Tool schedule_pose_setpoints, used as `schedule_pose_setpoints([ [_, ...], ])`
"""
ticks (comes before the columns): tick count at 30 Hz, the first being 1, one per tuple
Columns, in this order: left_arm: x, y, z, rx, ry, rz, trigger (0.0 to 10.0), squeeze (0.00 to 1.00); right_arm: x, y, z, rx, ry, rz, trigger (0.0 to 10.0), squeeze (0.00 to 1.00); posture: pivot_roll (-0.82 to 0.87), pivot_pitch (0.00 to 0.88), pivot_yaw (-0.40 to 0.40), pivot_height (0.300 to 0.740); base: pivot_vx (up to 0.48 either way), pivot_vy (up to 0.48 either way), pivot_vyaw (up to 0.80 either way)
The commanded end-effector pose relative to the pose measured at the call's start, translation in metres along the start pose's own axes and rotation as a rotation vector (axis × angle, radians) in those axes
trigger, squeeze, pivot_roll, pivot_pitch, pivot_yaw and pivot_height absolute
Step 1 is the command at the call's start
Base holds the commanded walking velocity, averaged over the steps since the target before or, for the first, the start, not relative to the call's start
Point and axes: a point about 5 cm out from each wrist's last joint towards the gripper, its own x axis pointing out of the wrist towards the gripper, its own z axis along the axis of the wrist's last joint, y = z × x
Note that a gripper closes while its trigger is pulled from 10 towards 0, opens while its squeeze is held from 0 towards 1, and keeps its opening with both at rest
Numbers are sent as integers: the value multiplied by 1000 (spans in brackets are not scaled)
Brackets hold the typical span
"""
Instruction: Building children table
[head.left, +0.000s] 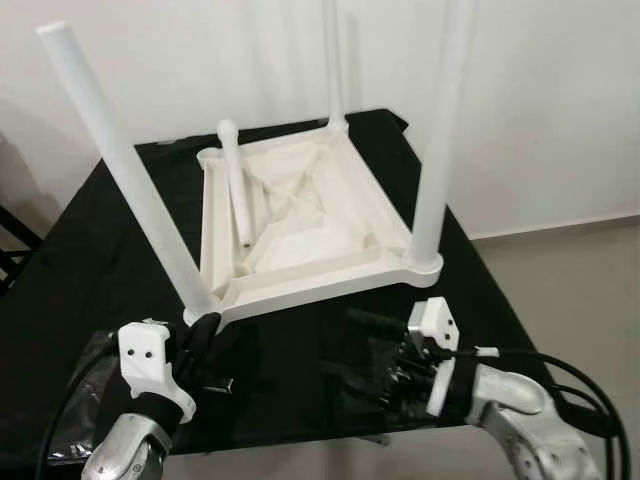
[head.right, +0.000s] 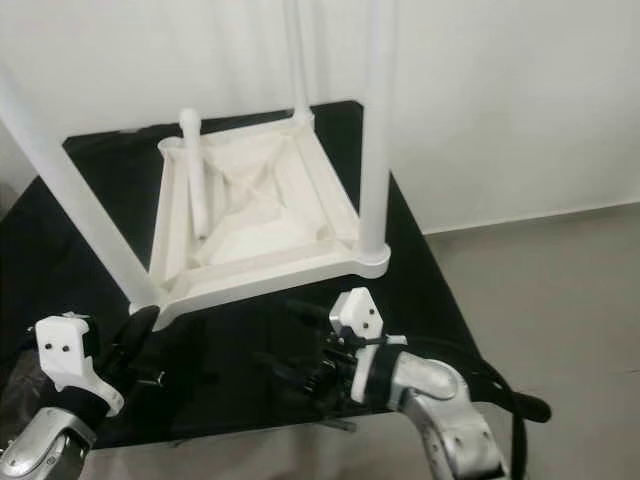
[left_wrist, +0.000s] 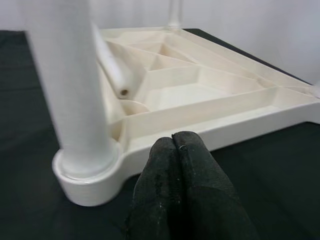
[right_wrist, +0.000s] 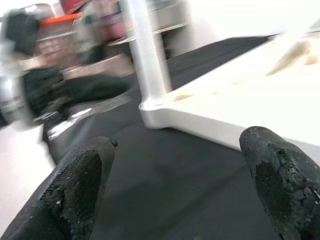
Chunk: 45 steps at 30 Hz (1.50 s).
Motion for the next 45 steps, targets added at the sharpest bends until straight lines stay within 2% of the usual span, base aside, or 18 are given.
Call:
schedule_pose_setpoints([
  [1, 2, -5, 3, -13, -3, -24, 10000, 0, 7, -6, 2, -16, -29, -87, 10000, 0, -70, 95, 64, 740, 0, 0, 0],
  [2, 5, -11, 2, -22, -5, -46, 10000, 0, 11, -11, 4, -13, -52, -157, 10000, 0, -69, 94, 63, 740, 0, 0, 0],
  [3, 5, -11, 2, -22, -5, -46, 10000, 0, 11, -11, 4, -13, -52, -157, 10000, 0, -69, 94, 63, 740, 0, 0, 0],
  [5, 8, -20, 0, -31, 0, -72, 10000, 0, 14, -17, 6, -6, -74, -239, 10000, 0, -71, 93, 61, 740, 0, 0, 0],
  [10, 8, -22, -3, -37, 6, -75, 10000, 0, 14, -18, 4, -4, -76, -251, 10000, 0, -71, 92, 60, 740, 0, -480, 0],
  [13, 9, -20, -3, -47, 2, -67, 10000, 0, 15, -18, 2, 0, -77, -254, 10000, 0, -72, 89, 59, 740, 0, -464, 0],
  [18, 11, -16, 0, -55, -15, -36, 10000, 0, 16, -18, 2, -1, -77, -260, 10000, 0, -72, 87, 58, 740, 0, 0, 0],
  [24, 15, -7, 4, -8, -28, 26, 10000, 0, 18, -18, 1, -1, -81, -275, 10000, 0, -75, 86, 62, 740, 0, 0, 0],
  [32, 18, 1, 5, 1, -37, 62, 10000, 0, 19, -19, 0, -4, -79, -276, 10000, 0, -76, 88, 62, 740, 0, 0, 0],
  [45, 19, 2, 5, 2, -38, 79, 10000, 0, 20, -19, 0, -6, -73, -278, 10000, 0, -76, 89, 62, 740, 0, 0, 0],
])
